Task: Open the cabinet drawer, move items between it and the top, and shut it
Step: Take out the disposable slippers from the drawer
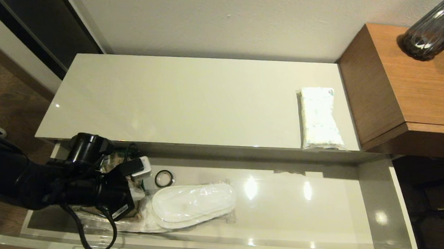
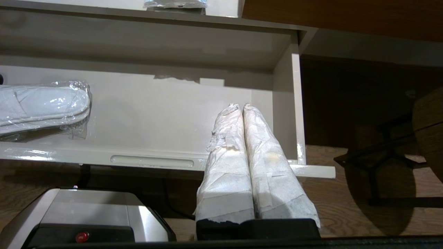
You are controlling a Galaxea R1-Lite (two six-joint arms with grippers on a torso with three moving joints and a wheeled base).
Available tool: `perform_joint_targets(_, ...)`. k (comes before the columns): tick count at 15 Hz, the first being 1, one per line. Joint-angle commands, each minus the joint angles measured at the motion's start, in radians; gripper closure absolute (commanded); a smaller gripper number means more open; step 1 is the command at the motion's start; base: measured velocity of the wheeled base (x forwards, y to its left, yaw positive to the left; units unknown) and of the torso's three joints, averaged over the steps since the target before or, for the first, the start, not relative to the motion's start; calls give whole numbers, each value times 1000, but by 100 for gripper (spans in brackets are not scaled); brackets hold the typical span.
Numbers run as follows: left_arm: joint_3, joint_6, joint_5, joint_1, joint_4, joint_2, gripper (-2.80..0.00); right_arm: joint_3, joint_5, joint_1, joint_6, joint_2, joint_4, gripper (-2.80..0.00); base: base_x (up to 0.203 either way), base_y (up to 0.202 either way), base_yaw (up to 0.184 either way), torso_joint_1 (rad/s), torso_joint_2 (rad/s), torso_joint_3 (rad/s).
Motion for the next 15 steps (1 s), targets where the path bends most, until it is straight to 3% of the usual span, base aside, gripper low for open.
perform_joint_targets(1,68,8,6,-37,-57,-21,0,2,1,0,0,1,-1,0,0,0,0,0,0,0)
perform_joint_targets(5,85,12,6,-118,-165,77,0,2,0,0,-2,1,-1,0,0,0,0,0,0,0)
perform_joint_targets(9,73,34,-3,-149,-354,195,0,2,1,0,0,1,0,0,0,0,0,0,0,0)
perform_joint_targets(15,95,27,-11,-150,-374,207,0,2,1,0,0,1,0,0,0,0,0,0,0,0)
